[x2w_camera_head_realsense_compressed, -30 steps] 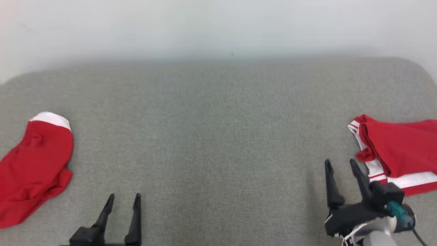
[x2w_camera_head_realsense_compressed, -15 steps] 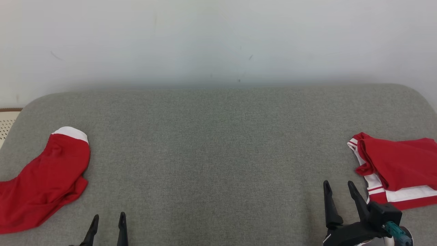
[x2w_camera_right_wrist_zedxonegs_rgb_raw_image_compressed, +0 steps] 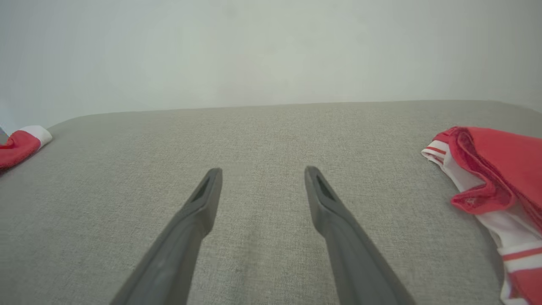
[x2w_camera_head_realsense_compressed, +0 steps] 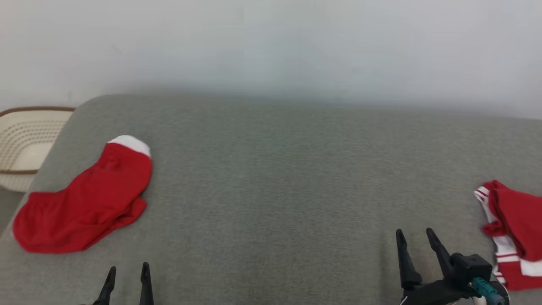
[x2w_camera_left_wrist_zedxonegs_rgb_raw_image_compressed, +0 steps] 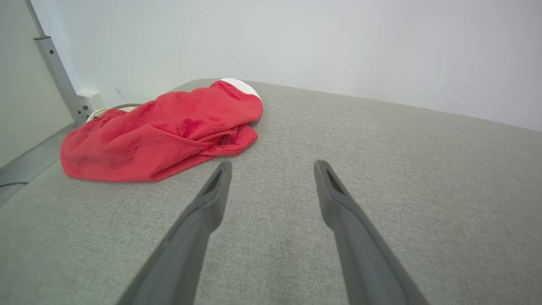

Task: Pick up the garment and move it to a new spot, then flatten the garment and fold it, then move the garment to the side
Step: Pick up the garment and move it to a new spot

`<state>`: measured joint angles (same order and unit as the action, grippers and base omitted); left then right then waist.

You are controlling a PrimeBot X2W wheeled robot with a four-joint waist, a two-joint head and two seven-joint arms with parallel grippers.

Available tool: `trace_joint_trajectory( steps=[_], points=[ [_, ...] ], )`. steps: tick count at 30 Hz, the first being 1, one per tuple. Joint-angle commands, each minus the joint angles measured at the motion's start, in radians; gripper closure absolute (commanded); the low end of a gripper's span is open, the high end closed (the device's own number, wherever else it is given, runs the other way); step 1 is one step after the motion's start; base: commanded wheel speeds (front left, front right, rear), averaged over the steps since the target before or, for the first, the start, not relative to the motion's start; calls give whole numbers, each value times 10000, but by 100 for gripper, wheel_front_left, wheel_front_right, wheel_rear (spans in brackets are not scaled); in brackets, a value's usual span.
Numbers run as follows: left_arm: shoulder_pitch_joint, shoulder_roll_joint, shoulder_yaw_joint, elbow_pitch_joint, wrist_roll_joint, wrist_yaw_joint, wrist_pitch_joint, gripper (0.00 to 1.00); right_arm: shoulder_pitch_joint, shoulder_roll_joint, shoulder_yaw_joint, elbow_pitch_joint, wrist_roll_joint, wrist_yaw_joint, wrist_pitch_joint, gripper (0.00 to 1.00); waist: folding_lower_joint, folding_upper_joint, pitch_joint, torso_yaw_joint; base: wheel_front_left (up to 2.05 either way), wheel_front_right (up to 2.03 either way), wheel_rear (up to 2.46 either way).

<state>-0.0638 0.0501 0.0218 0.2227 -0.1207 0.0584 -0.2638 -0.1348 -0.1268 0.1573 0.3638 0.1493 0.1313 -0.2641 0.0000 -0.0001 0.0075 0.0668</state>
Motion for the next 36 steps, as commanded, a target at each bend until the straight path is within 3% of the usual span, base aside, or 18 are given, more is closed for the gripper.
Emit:
trace_joint_trajectory(
  steps=[1, 8, 14, 20, 24, 31, 36],
  points=[
    [136, 17, 78, 91, 72, 50, -9, 0, -106, -52, 145, -18, 7, -12, 2, 0, 0, 1, 100, 1091, 0, 0, 0],
    [145, 8, 366, 550, 150, -105, -8, 0, -446, -1, 568, 4, 72, -12, 0, 0, 0, 1, 357, 2354, 0, 0, 0],
    [-396, 11, 619, 896, 168, -581, -9, 0, -685, -164, 843, 39, 203, -12, 2, 0, 0, 1, 738, 2638, 0, 0, 0],
    [-1718, 390, 1119, 1706, -23, -1364, -9, 0, -1037, -570, 990, -152, 229, -12, 2, 0, 0, 1, 1493, 2343, 0, 0, 0],
    [-3093, 1105, 1053, 2538, 93, -1680, -9, 0, -1295, -932, 899, -322, 272, -12, 2, 0, 0, 1, 2159, 2019, 0, 0, 0],
    [-5706, 2248, 440, 4752, -430, -1867, 23, 0, -1693, -1516, 766, -714, 277, -12, 3, 0, 0, 1, 3273, 1539, 0, 0, 0],
    [-7042, 2801, -405, 6043, -1464, -1875, 531, 0, -1924, -1790, 641, -922, 334, -12, 2, 0, 0, 1, 3854, 1246, 0, 0, 0]
  ],
)
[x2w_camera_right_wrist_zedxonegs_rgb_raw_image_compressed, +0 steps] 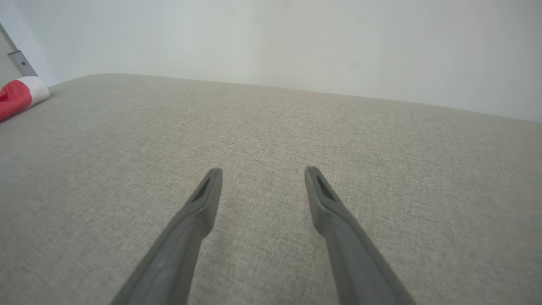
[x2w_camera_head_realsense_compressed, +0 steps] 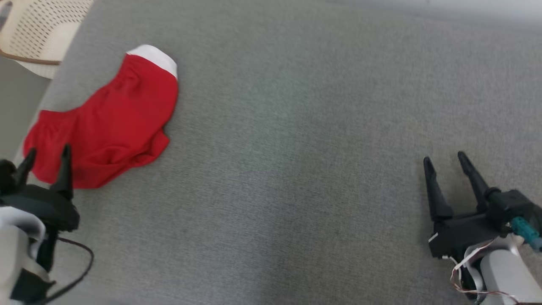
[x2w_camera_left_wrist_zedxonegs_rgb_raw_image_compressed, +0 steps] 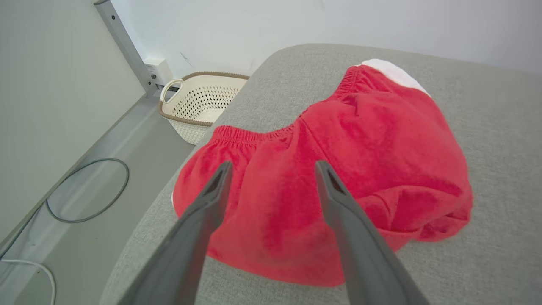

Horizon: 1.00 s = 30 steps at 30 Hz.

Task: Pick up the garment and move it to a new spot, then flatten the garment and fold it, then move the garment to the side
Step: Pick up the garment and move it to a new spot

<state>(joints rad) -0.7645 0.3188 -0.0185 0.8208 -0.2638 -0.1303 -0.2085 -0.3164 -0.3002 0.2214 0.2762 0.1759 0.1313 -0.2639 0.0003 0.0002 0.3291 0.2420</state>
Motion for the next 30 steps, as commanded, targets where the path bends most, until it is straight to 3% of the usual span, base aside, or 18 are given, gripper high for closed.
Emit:
trace_joint_trajectory(
  steps=[1, 10, 11, 12, 17, 24, 30],
  points=[
    [-232, 283, -142, 283, -253, 11, 95, 0, -155, -90, 2, -84, 79, -12, 0, 0, -3, -2, 739, -585, 0, 0, 0],
    [-865, 736, -1147, 1468, -1851, 7, 827, 0, -333, -165, -253, -186, 109, -13, 5, 0, -3, -2, 1160, -1110, 0, 0, 0],
    [-890, 780, -1241, 1513, -1952, 7, 738, 12, -316, -145, -301, -171, 134, -13, 5, 0, -3, -2, 1172, -1129, 0, 0, 0],
    [-884, 787, -1393, 1567, -2013, 7, 698, 100, -311, -117, -331, -163, 157, -13, 6, 0, -3, -2, 1176, -1149, 0, 0, 0],
    [-869, 681, -1984, 1634, -2202, -3, 85, 100, -295, 119, -434, -179, 202, -12, 11, 0, -3, -2, 977, -1248, 0, 0, 0],
    [-1080, 352, -2961, 663, -1749, 6, -539, 100, -352, 404, -549, -202, 284, -12, 2, 0, -3, -2, 549, -1384, 0, 0, 0],
    [-1233, -655, -4339, -1311, -1441, 4, -575, 100, -406, 541, -534, -161, 291, -12, 2, 0, -3, -2, 154, -1836, 0, 0, 0]
  ],
)
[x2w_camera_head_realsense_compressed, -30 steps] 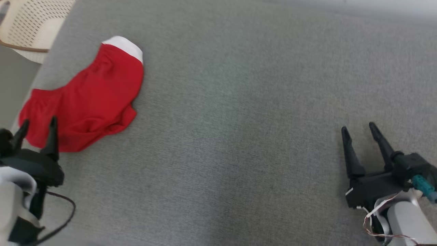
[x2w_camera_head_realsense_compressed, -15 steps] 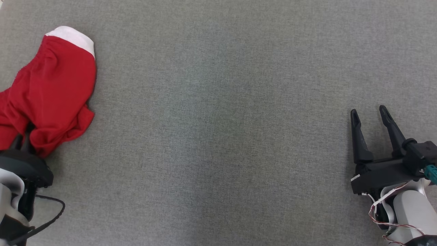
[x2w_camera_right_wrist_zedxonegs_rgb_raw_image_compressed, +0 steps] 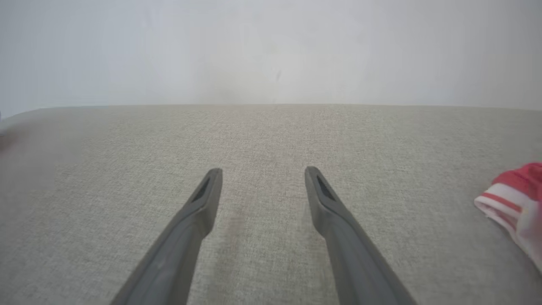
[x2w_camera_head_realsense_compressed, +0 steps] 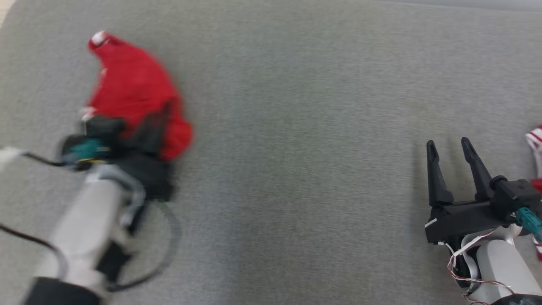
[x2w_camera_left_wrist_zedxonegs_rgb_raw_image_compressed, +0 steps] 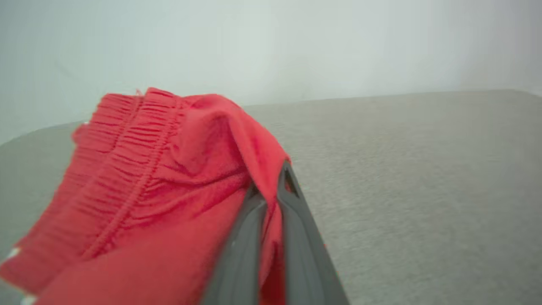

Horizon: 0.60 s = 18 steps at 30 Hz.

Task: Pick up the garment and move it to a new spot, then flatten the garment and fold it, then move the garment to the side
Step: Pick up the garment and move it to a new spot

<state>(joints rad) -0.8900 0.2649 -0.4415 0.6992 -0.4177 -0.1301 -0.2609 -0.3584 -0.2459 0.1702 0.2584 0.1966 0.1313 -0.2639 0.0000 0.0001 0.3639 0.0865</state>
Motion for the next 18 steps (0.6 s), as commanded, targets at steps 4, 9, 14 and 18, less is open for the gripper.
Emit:
trace_joint_trajectory(
  steps=[4, 9, 14, 18],
  points=[
    [156, -980, -768, -973, 10, 3, -55, 100, -91, 166, -87, -13, 93, -12, 0, 0, 0, -1, -281, -811, 0, 0, 0],
    [497, -1917, -1709, -1152, -179, 3, -57, 100, -62, 431, -110, 27, 167, -12, 0, 0, 0, -1, -304, -1608, 0, 0, 0],
    [860, -2117, -2397, -650, -617, 3, -52, 0, -72, 565, -15, 65, 236, -12, 0, 0, 0, -1, -414, -1922, 0, 0, 0],
    [1308, -2127, -2063, -946, -469, 88, -51, 0, 16, 659, 276, -65, 366, -12, 2, 0, 0, -1, -677, -1746, 0, 0, 0]
  ],
)
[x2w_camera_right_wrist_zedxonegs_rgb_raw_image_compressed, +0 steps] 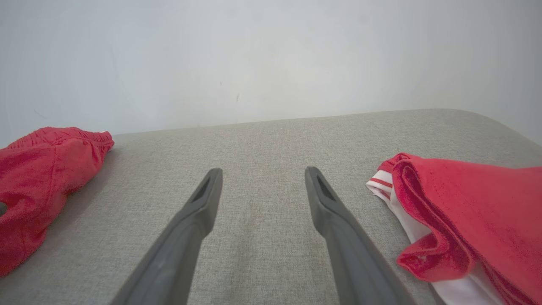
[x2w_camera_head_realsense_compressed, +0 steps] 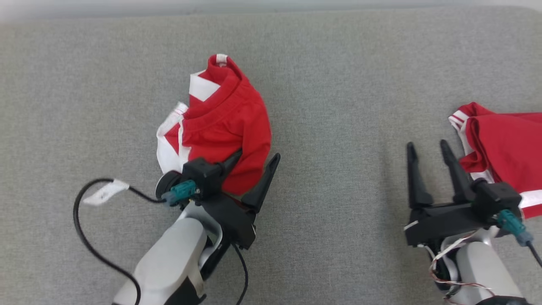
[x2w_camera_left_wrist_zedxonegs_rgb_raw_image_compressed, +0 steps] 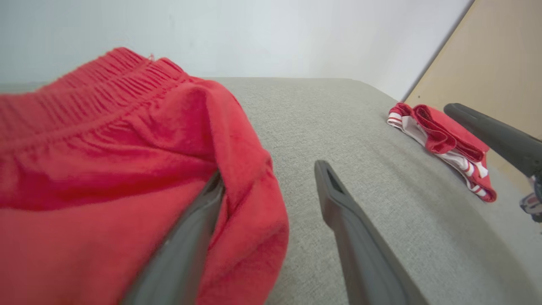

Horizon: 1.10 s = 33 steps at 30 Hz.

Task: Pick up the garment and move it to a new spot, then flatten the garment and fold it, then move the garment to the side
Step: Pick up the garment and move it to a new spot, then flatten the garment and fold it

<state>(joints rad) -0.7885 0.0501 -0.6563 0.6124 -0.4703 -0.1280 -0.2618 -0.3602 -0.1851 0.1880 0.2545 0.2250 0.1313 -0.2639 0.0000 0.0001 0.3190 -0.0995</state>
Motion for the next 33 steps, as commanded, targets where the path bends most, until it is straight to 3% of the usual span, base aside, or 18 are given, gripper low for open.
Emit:
trace_joint_trajectory(
  steps=[1, 7, 16, 25, 33],
  points=[
    [438, 21, 202, -226, 131, 79, -41, 0, 34, 31, 230, -44, 130, -12, 0, 0, 0, -1, -302, 206, 0, 0, 0],
    [1514, 10, 1097, -1132, 829, 392, -40, 0, -41, -4, 1109, -22, 455, -12, 0, 0, 0, -1, -883, 1095, 0, 0, 0],
    [3022, 7, 2103, -1835, 1107, 437, -28, 0, -1197, -378, 2951, 488, 757, -12, 0, 0, 0, -1, -1248, 2584, 0, 0, 0],
    [3840, 9, 2260, -2299, 680, 592, -27, 0, -3208, -888, 5136, 2459, 1458, -12, 0, 0, 0, -1, -1176, 4093, 0, 0, 0],
    [4336, 8, 2321, -2501, 342, 827, -27, 0, -4810, -1083, 6305, 4324, 2102, -12, 129, 0, 0, -1, -1029, 5004, 0, 0, 0]
  ],
)
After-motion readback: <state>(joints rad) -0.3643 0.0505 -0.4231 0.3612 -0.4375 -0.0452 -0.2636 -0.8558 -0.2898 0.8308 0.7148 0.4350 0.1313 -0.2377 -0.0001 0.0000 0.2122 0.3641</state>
